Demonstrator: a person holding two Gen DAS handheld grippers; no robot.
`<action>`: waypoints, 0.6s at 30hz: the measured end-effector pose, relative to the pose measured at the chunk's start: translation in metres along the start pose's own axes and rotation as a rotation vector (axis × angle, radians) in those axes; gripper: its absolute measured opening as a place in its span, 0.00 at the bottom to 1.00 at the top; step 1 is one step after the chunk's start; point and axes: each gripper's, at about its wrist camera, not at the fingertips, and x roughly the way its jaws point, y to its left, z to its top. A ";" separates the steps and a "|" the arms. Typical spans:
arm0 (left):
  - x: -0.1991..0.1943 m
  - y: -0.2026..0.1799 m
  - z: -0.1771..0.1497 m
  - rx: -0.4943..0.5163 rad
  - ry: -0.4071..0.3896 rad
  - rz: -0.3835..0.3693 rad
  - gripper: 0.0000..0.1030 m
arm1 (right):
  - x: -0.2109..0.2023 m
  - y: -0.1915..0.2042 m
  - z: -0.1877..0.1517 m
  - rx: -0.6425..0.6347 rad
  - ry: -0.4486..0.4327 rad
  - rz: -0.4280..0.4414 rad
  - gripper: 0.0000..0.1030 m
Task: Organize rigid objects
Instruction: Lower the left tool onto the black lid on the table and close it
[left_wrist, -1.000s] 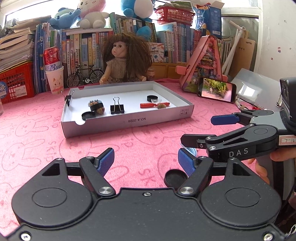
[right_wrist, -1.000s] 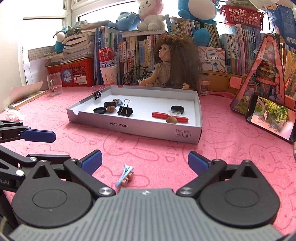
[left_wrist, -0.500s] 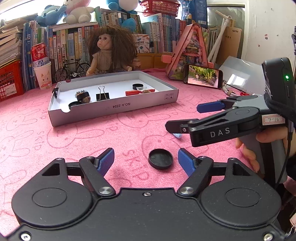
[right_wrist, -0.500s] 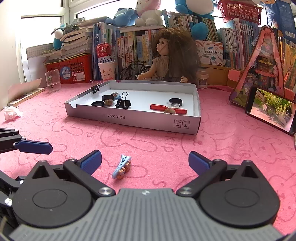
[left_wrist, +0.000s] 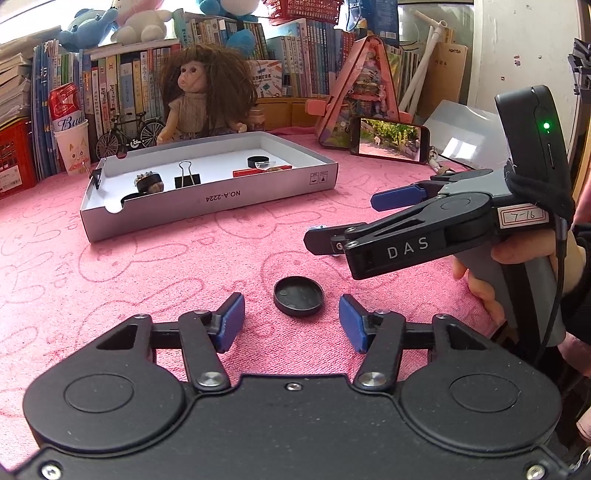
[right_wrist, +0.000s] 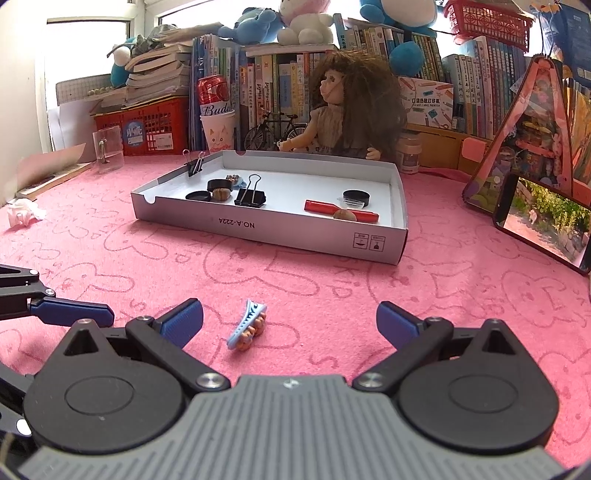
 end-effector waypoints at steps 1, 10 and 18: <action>0.000 0.000 0.000 0.000 -0.002 0.005 0.49 | 0.000 0.000 0.000 -0.003 -0.001 0.001 1.00; 0.002 0.000 0.001 -0.008 -0.016 0.037 0.35 | -0.003 0.004 -0.001 -0.030 -0.011 0.002 1.00; 0.004 0.008 0.004 -0.049 -0.016 0.045 0.24 | -0.007 0.003 -0.004 -0.093 0.021 -0.029 1.00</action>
